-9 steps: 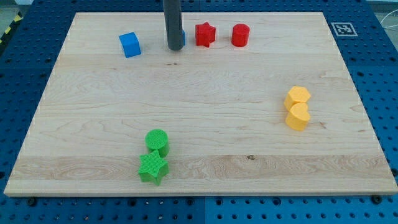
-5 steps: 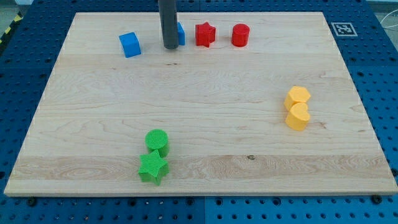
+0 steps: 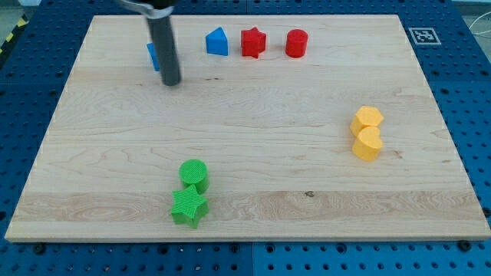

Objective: Move the blue cube right a bit

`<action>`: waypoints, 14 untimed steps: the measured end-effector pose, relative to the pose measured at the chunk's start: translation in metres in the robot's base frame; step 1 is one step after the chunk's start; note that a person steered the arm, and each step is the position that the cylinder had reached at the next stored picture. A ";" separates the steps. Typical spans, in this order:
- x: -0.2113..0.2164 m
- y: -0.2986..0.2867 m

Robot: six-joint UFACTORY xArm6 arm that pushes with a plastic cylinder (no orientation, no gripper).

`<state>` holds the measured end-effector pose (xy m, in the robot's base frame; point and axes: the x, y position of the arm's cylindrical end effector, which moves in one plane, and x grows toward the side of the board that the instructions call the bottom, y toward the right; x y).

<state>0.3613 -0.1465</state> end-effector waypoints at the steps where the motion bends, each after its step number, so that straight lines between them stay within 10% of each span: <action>1: -0.015 -0.014; 14: -0.080 -0.030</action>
<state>0.2813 -0.1767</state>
